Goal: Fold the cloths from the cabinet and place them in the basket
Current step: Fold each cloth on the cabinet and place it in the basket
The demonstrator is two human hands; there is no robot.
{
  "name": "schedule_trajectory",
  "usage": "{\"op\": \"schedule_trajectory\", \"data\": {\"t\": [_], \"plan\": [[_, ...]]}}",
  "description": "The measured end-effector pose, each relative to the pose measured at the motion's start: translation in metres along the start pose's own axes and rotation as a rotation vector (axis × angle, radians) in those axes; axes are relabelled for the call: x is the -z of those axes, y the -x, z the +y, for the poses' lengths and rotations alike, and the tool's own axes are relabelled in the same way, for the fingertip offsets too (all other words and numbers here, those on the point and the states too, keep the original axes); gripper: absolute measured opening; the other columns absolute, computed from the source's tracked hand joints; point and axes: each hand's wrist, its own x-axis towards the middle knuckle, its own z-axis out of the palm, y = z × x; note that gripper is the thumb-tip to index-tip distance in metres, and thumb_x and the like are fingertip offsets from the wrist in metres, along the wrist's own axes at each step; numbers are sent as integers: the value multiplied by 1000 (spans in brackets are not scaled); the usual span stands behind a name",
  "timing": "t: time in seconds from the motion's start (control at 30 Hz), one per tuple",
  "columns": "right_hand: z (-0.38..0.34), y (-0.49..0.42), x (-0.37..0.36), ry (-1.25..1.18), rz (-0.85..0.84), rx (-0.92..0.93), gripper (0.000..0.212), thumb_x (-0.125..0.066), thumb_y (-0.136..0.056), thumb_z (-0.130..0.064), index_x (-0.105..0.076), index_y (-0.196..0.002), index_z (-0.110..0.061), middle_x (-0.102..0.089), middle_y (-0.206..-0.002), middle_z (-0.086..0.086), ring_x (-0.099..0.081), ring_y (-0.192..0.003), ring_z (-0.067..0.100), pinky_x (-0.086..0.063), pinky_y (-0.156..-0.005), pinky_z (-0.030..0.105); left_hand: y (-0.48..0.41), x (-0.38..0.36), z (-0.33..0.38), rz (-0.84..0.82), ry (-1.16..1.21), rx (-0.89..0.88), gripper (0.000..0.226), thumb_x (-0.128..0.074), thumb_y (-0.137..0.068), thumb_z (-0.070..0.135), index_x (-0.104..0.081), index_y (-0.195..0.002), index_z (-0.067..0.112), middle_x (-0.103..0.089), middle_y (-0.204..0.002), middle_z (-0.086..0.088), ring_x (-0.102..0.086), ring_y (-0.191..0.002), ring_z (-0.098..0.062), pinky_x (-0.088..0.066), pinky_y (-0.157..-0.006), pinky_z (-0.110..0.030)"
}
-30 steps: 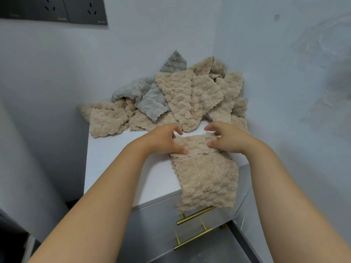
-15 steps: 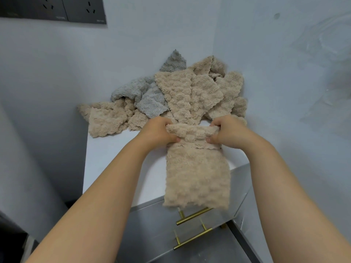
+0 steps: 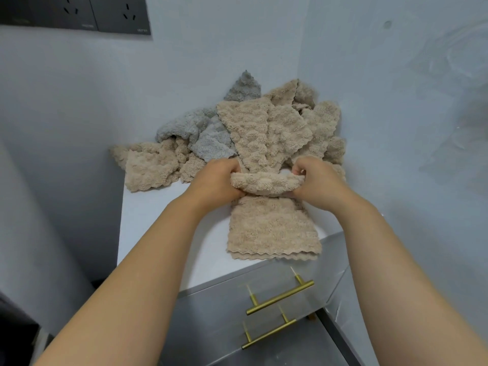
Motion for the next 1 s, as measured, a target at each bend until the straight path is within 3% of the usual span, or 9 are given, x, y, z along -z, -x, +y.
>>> {"op": "schedule_trajectory", "data": {"t": [0.2, 0.3, 0.4, 0.47, 0.53, 0.63, 0.73, 0.87, 1.0], "plan": [[-5, 8, 16, 45, -260, -48, 34, -78, -74, -31, -54, -94, -20, -51, -98, -6, -49, -89, 15, -38, -68, 28, 5, 16, -3, -218, 20, -52, 19, -57, -80, -2, -57, -94, 11, -56, -101, -9, -51, -91, -25, -41, -75, -35], [-8, 10, 21, 14, -329, -29, 33, -63, -83, -51, -58, -83, -18, -55, -85, -6, -52, -81, 13, -39, -69, 30, 8, 19, -3, -272, 145, 48, 23, -47, -85, -4, -63, -93, 10, -58, -107, -9, -51, -103, -25, -40, -86, -36], [-8, 10, 18, -4, -328, -37, 39, -53, -93, -42, -62, -72, -11, -59, -70, 5, -54, -68, 18, -43, -66, 34, 10, 19, -2, -292, 226, 117, 27, -42, -95, 11, -68, -88, 8, -60, -106, -6, -51, -99, -18, -36, -84, -30], [-7, 12, 13, 4, -354, -42, 31, -57, -93, -28, -56, -68, -12, -53, -63, -3, -48, -56, 5, -36, -57, 24, 8, 16, -3, -282, 181, 90, 29, -54, -93, 28, -66, -78, 6, -64, -97, -12, -54, -84, -19, -39, -77, -33], [-7, 12, 8, 16, -375, -57, 15, -56, -93, -18, -62, -84, -8, -57, -72, -8, -47, -58, -5, -34, -55, 18, 7, 10, -3, -285, 144, 60, 30, -66, -86, 35, -60, -69, 12, -66, -92, -13, -57, -82, -23, -45, -75, -35], [-6, 10, 5, 13, -328, -63, 8, -58, -93, -21, -57, -99, -15, -56, -88, -4, -52, -76, 11, -40, -63, 23, 6, 4, -4, -304, 142, 72, 23, -71, -81, 36, -56, -82, 19, -57, -89, 1, -51, -82, -16, -38, -66, -26], [-3, 9, 8, -3, -368, -90, 30, -58, -92, -35, -50, -118, -22, -55, -121, 1, -53, -108, 19, -44, -91, 32, 6, 3, -6, -317, 151, 87, 36, -73, -80, 40, -52, -106, 25, -51, -101, 6, -49, -91, -13, -36, -69, -24], [-4, 14, 20, 5, -470, -86, 68, -65, -83, -50, -39, -139, -23, -44, -142, -1, -45, -126, 18, -36, -105, 32, 6, 5, -10, -353, 137, 93, 53, -68, -80, 49, -51, -126, 30, -50, -118, 3, -49, -108, -14, -37, -88, -26], [2, 13, 27, 2, -311, -144, 48, -62, -82, -55, -58, -106, -14, -60, -106, 3, -57, -97, 19, -47, -88, 34, 5, 3, -12, -353, 135, 76, 50, -63, -82, 53, -55, -124, 27, -54, -115, 4, -50, -104, -14, -37, -85, -27]]}}
